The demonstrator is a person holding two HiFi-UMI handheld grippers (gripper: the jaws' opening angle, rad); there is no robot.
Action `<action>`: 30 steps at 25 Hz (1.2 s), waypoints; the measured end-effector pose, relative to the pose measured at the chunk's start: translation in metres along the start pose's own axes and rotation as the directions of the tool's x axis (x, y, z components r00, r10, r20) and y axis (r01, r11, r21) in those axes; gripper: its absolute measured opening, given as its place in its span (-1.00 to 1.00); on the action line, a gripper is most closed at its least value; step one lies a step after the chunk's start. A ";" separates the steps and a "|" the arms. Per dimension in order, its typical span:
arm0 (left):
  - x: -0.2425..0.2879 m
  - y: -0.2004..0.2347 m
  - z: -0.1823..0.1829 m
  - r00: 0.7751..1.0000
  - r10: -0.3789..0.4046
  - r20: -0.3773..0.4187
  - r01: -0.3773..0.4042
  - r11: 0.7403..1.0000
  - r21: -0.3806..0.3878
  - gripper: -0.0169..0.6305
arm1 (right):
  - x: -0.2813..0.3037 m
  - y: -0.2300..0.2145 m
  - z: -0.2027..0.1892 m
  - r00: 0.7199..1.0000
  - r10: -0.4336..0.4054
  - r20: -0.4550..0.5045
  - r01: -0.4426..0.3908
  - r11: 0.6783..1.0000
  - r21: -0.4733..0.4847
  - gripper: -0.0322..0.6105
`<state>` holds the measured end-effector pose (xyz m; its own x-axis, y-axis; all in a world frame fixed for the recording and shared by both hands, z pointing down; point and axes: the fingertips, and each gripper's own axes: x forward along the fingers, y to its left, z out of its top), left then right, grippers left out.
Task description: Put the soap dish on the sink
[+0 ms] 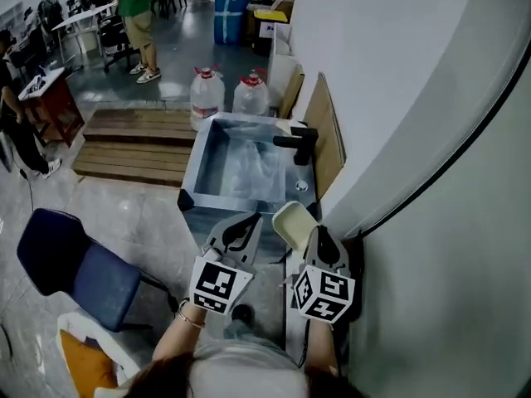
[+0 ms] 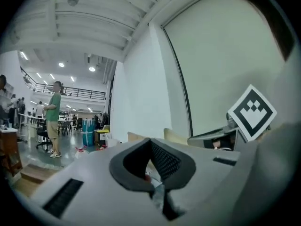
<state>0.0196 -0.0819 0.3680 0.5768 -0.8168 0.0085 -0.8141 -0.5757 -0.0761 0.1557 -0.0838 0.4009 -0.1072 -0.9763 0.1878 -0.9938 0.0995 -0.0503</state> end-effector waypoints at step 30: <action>0.092 0.037 -0.015 0.999 -0.044 -0.015 0.044 0.999 -0.017 -0.94 | 0.117 -0.032 -0.016 0.996 -0.017 -0.088 0.008 0.995 -0.100 -0.77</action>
<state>0.0415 -0.1791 0.3811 0.6109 -0.7912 0.0271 -0.7892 -0.6114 -0.0584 0.1750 -0.1977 0.4402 -0.0929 -0.9572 0.2741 -0.9926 0.1107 0.0499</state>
